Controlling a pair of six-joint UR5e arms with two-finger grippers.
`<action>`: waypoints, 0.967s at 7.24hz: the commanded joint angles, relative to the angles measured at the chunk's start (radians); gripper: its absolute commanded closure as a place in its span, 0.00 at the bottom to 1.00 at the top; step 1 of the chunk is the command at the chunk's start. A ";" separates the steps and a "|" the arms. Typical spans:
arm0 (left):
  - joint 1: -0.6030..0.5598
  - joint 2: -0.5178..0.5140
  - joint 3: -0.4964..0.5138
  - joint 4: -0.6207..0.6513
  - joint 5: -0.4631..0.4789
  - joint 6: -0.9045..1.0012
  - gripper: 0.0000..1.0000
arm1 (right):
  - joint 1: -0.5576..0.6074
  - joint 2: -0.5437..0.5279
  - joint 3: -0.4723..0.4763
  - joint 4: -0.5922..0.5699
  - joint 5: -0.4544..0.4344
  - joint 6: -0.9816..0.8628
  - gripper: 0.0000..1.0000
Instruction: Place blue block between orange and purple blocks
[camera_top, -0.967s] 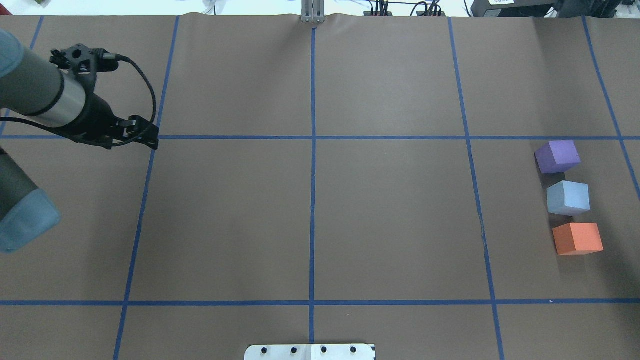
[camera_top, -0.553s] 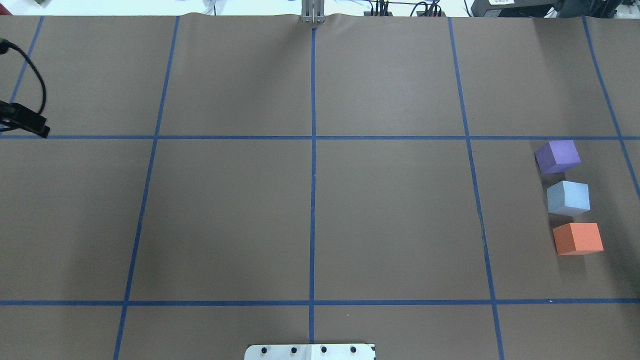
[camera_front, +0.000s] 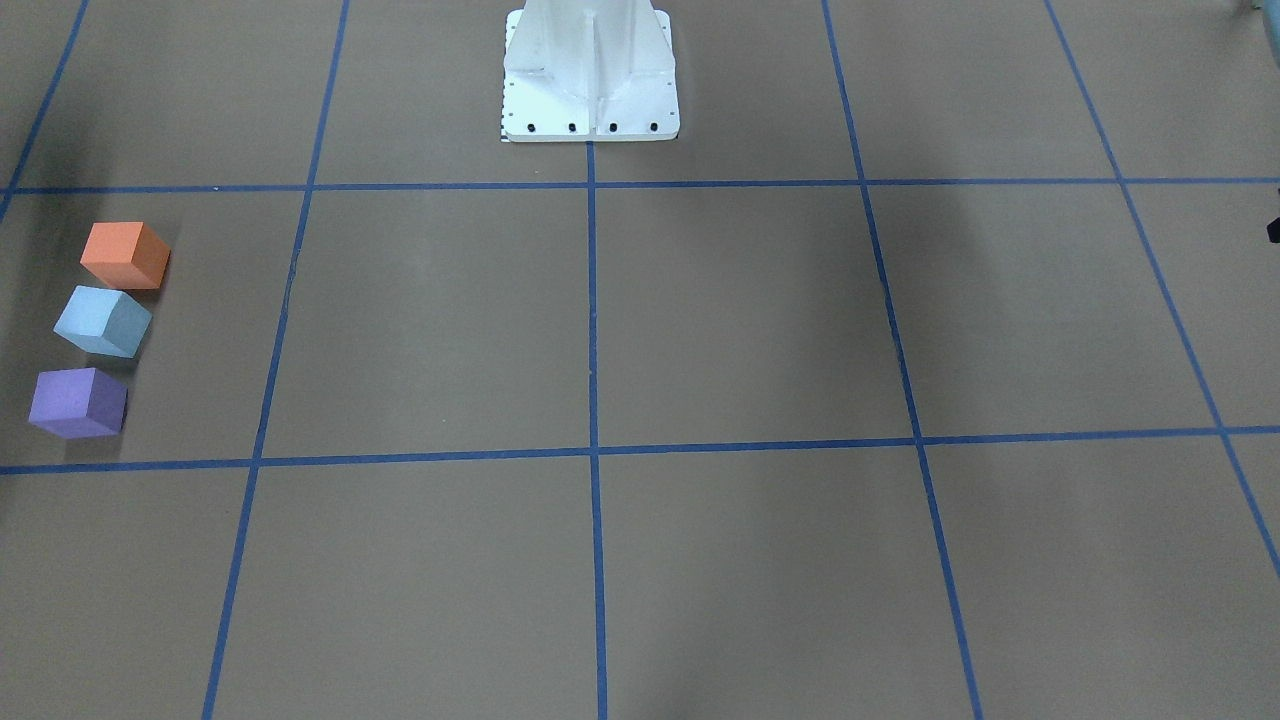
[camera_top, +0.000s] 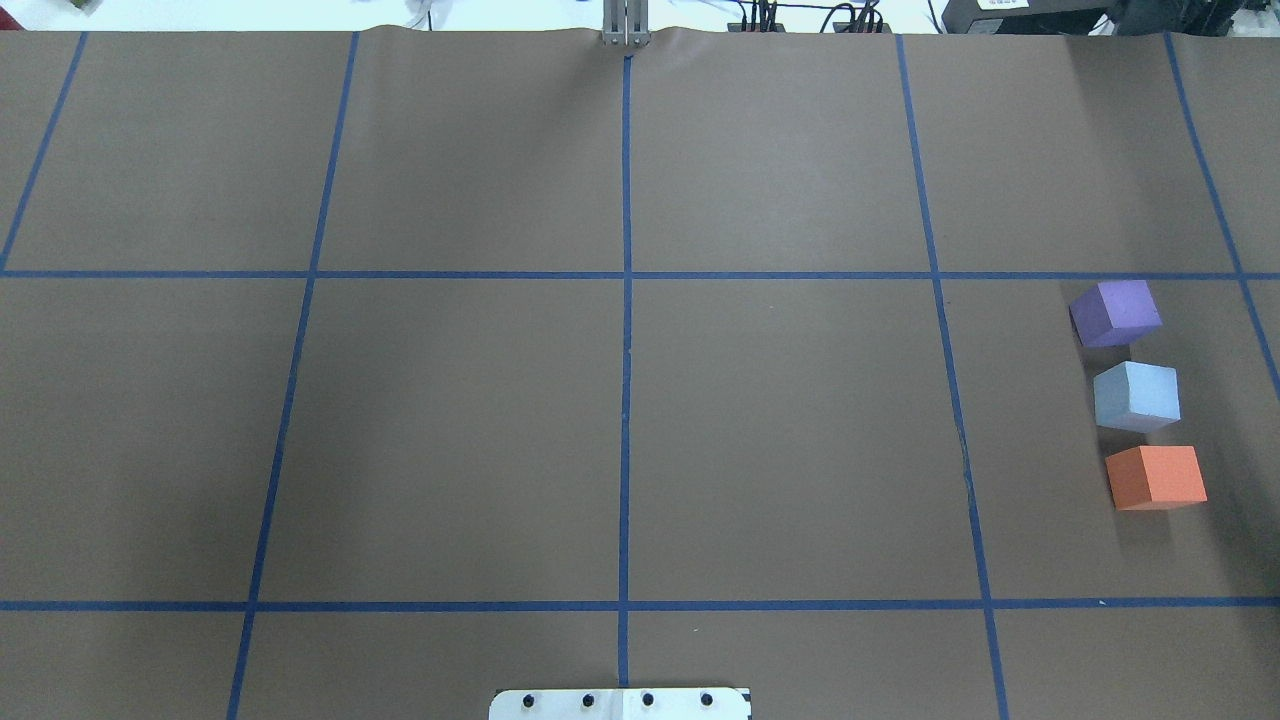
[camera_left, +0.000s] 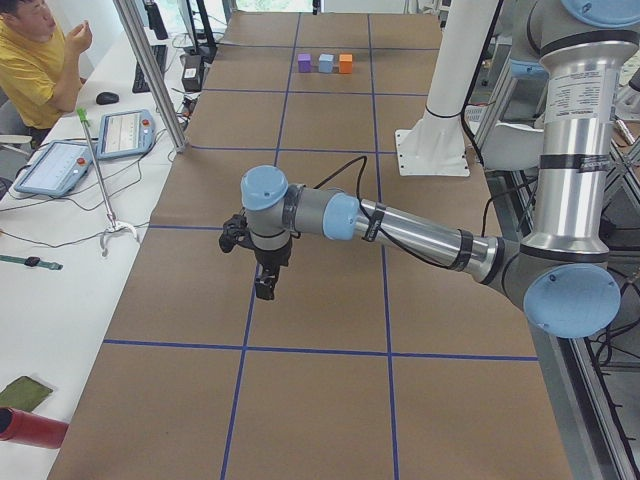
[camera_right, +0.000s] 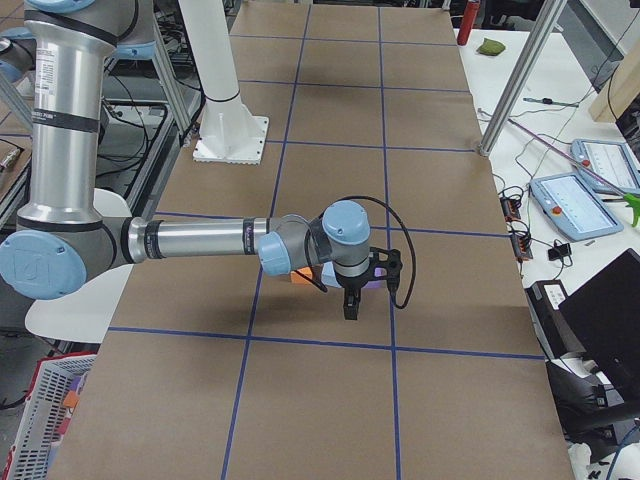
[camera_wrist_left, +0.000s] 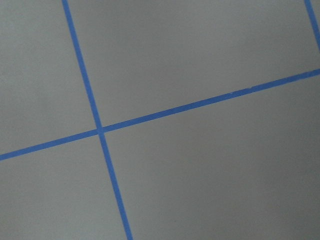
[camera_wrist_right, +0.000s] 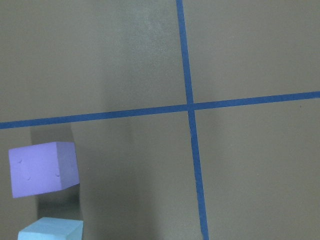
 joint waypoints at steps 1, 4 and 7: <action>-0.048 0.028 0.043 -0.007 -0.008 0.028 0.00 | -0.023 0.024 0.017 -0.003 0.002 -0.017 0.00; -0.048 0.030 0.041 -0.007 -0.009 0.024 0.00 | -0.019 0.024 0.019 -0.034 -0.004 -0.146 0.00; -0.048 0.028 0.028 -0.014 -0.009 0.019 0.00 | -0.019 0.012 0.021 -0.035 0.000 -0.143 0.00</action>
